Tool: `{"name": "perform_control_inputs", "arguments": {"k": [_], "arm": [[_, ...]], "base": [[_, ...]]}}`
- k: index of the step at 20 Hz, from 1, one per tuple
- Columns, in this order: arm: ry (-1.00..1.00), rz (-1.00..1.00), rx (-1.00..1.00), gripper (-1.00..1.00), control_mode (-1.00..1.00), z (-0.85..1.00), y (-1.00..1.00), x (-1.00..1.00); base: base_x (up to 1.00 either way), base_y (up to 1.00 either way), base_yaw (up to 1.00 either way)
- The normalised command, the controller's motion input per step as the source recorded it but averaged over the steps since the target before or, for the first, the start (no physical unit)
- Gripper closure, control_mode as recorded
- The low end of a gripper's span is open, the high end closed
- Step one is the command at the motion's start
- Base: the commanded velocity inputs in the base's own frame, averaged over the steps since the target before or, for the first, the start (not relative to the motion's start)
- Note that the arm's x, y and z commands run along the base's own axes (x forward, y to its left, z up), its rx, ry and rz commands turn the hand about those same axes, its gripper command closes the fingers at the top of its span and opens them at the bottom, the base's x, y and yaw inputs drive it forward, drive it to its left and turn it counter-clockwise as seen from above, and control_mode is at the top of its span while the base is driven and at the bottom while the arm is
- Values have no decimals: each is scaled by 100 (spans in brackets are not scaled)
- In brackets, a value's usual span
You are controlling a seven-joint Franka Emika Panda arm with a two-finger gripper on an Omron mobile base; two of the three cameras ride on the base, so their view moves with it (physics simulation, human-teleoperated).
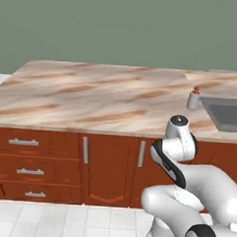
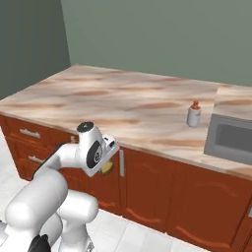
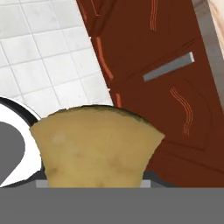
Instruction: Restock the sink supplies by placing the sponge and soap dispenser on the counter and next to the sink. Make sure the soap dispenser is upright.
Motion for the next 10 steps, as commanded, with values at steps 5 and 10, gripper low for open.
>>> {"name": "perform_control_inputs", "arguments": {"k": [5,10], "arm": [[0,0,0,100,100,0,0,0],[0,0,0,100,100,0,0,0]], "base": [[83,-95,0],[45,-88,0]]}}
